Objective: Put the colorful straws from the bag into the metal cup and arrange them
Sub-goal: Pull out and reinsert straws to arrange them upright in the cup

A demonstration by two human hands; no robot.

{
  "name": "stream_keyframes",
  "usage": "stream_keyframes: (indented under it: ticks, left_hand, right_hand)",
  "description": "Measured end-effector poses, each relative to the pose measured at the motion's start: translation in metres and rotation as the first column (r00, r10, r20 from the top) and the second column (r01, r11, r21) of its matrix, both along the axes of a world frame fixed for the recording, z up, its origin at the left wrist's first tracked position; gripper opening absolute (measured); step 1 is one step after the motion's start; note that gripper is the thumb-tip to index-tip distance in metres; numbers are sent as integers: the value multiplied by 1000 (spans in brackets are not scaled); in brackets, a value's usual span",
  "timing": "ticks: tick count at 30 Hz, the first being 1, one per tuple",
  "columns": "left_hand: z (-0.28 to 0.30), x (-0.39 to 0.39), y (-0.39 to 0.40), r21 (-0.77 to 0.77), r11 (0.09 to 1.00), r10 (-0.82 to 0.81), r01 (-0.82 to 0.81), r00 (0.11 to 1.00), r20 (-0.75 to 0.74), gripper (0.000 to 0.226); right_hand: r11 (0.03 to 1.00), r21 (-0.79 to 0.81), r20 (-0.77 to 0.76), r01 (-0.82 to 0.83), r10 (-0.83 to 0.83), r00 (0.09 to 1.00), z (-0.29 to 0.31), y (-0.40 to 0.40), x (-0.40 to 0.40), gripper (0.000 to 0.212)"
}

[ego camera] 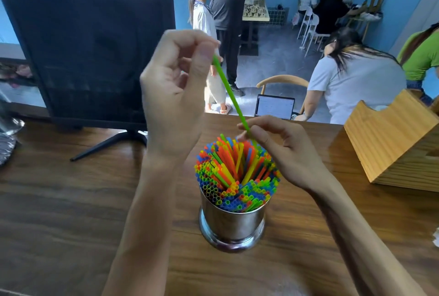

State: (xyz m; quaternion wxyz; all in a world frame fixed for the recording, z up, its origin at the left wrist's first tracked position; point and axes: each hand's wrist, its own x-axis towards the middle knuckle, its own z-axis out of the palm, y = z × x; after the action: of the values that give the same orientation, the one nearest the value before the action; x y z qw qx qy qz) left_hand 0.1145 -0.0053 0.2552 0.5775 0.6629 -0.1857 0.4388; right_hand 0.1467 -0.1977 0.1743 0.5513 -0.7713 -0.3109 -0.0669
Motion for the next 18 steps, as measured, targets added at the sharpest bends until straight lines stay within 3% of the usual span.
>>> stream_keyframes:
  ticks: [4,7,9,11,14,18]
  left_hand:
    - [-6,-2,14,-76,995,60,-60,998,-1,7]
    - [-18,-2,28,28,999,30,-25,982,-187,8]
    - [-25,-2,36,183,981,13,63,922,-387,10]
    - [-28,-2,37,329,917,-3,225,829,-559,11]
    - [-30,-1,28,441,792,-8,422,730,-684,8]
    - [-38,12,20,493,828,140,267,753,-643,8]
  right_hand:
    - [949,313,-68,-48,73,995,13,-17,5,16]
    - [778,628,-204,5,158,966,25,-33,11,32]
    - [697,716,-230,51,167,959,34,-39,13,34]
    - [664,745,-208,62,143,968,41,-39,13,30]
    - [694,718,-128,51,59,990,46,-32,8,19]
    - [841,534,49,86,-132,990,43,-24,2,26]
